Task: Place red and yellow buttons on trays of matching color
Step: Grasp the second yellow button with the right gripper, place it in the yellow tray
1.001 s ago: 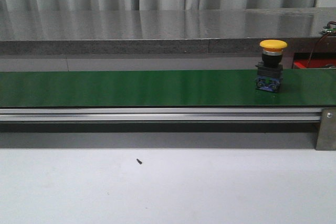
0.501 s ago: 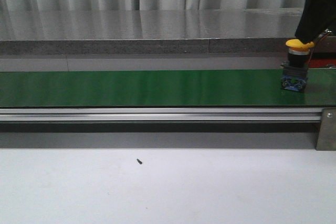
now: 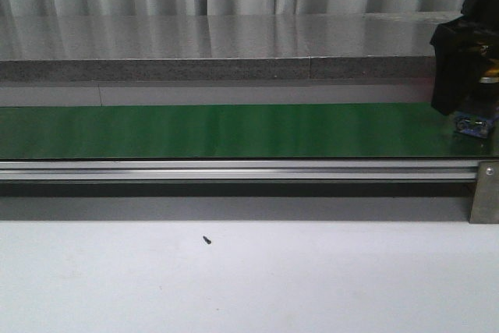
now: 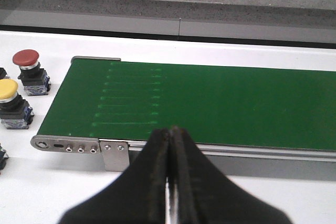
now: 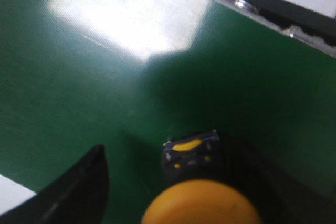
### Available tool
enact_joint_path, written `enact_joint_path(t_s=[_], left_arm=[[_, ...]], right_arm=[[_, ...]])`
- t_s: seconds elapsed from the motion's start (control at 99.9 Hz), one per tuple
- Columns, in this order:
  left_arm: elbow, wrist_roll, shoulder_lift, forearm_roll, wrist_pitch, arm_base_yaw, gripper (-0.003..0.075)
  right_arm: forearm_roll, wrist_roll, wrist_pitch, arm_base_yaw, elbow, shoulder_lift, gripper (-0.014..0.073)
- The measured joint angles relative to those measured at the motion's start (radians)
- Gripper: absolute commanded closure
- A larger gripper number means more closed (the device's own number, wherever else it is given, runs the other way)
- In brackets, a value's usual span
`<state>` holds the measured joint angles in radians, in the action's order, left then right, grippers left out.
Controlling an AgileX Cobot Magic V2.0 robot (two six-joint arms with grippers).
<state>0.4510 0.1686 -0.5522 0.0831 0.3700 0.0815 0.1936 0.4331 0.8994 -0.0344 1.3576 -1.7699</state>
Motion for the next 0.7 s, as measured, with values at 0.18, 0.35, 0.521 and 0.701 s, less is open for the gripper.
enact_joint_path(t_s=[0.18,0.35,0.521,0.701], left_arm=[[0.000,0.000,0.000,0.000,0.000,0.000,0.0740],[0.000,0.000,0.000,0.000,0.000,0.000,0.0739],[0.000,0.000,0.000,0.000,0.000,0.000,0.0740],[0.000,0.000,0.000,0.000,0.000,0.000,0.0740]], right_arm=[[-0.046,-0.045,0.034,0.000,0.018,-0.008,0.0396],[-0.048,-0.050,0.103,0.007,0.061,-0.003,0.0397],[-0.044,-0.051,0.142,0.083,0.068,0.055,0.0397],[0.005,-0.054,0.173,0.276,0.070,0.138,0.0397]])
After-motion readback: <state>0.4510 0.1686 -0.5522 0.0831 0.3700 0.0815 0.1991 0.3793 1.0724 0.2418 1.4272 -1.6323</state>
